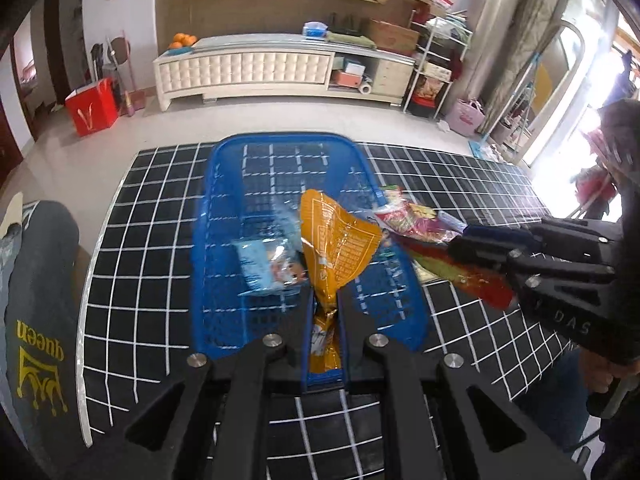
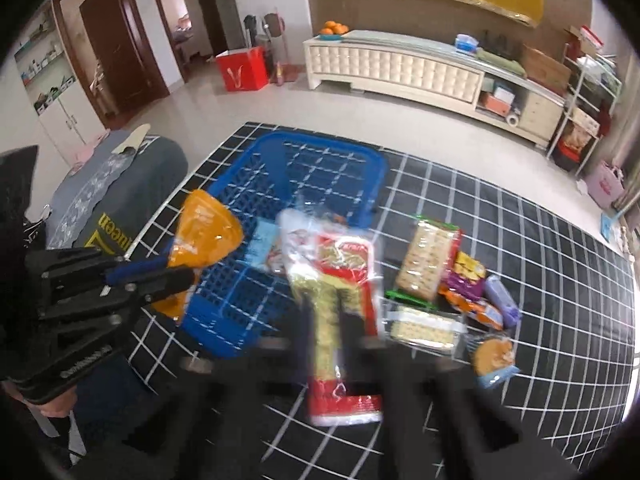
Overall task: Organize snacks
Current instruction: 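Carry the orange packet over the basket and release it with the left tool, then grasp the red-and-yellow sausage pack with the right tool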
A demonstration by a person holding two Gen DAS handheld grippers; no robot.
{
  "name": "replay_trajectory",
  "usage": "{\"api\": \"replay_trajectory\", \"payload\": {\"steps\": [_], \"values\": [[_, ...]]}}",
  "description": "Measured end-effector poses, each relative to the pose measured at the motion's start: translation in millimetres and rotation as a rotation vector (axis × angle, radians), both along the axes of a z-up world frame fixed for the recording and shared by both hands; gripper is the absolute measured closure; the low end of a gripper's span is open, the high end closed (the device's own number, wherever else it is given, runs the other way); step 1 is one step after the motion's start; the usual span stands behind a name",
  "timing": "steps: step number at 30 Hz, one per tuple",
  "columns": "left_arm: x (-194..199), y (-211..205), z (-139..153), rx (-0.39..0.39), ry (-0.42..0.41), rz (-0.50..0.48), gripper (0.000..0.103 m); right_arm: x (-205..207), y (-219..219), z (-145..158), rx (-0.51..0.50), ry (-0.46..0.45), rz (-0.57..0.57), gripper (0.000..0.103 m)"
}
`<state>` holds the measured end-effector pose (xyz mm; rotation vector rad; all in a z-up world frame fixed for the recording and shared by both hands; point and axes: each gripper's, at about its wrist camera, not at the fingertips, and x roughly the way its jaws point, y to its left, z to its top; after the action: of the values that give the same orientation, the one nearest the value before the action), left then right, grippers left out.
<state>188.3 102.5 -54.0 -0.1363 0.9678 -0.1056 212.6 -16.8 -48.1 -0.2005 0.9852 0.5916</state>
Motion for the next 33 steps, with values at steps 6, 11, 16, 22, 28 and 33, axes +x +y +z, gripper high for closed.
{"api": "replay_trajectory", "payload": {"steps": [6,11,16,22,28,33], "values": [[4.8,16.6,-14.2,-0.021,0.034,0.009,0.093,-2.9,29.3,-5.5,-0.021,0.003,0.043,0.099],[9.6,22.6,-21.2,-0.037,0.052,0.007,0.089,-0.1,42.8,-14.6,-0.038,0.022,0.058,0.099],[10.9,23.2,-25.2,-0.029,0.055,-0.001,0.082,3.3,49.1,-30.0,-0.055,0.064,0.066,0.099],[13.2,22.2,-34.5,-0.023,0.091,-0.003,0.063,6.9,51.8,-41.4,-0.039,0.107,0.065,0.099],[8.0,18.6,-34.6,0.031,0.080,-0.013,0.046,4.3,49.9,-38.7,-0.017,0.122,0.072,0.095],[4.2,19.9,-28.1,0.034,0.067,-0.004,0.046,2.6,37.3,-29.9,-0.026,0.081,0.038,0.051]]}}
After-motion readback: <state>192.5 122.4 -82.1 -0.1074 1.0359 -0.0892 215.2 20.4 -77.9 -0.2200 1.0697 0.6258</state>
